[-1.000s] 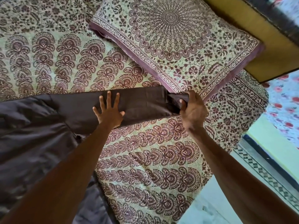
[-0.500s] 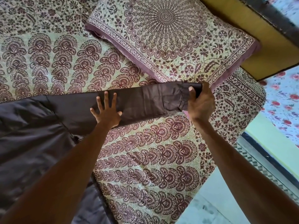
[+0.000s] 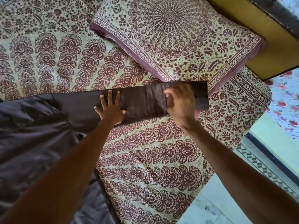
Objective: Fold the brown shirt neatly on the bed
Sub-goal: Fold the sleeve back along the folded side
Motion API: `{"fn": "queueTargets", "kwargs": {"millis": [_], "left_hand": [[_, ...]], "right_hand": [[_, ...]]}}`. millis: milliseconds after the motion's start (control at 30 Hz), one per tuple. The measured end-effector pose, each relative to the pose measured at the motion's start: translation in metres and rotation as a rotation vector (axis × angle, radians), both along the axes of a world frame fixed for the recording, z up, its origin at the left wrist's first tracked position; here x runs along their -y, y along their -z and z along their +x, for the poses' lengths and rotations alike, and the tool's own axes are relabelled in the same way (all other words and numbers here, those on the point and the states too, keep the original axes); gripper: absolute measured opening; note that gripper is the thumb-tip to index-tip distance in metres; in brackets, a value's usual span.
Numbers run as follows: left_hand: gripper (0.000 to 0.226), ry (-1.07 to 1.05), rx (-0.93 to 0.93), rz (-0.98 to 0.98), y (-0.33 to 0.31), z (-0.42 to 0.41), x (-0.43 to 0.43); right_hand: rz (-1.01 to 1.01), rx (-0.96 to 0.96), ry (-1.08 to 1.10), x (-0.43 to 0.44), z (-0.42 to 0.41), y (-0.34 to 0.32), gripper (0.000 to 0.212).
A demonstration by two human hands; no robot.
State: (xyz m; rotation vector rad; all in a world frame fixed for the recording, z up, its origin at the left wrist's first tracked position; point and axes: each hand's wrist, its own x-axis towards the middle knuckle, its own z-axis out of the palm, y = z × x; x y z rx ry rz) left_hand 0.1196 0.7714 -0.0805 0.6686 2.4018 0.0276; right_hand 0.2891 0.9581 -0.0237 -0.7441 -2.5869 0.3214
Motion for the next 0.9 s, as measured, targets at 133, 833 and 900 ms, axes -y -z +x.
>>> {"fn": "queueTargets", "kwargs": {"millis": [133,833,900], "left_hand": [[0.073,0.007,-0.142,0.208,-0.007,-0.003,0.012],[0.052,-0.189,-0.467,0.348,-0.006,0.010,0.131],[0.043,-0.255,-0.483,0.359,-0.005,0.009,0.150]], "right_hand": [[-0.171,0.347,-0.246,0.032,-0.015,0.025,0.043],[-0.271,0.330,-0.090,0.146,-0.033,0.051,0.032],[-0.300,0.340,-0.099,0.167,-0.038,0.051,0.029]]}}
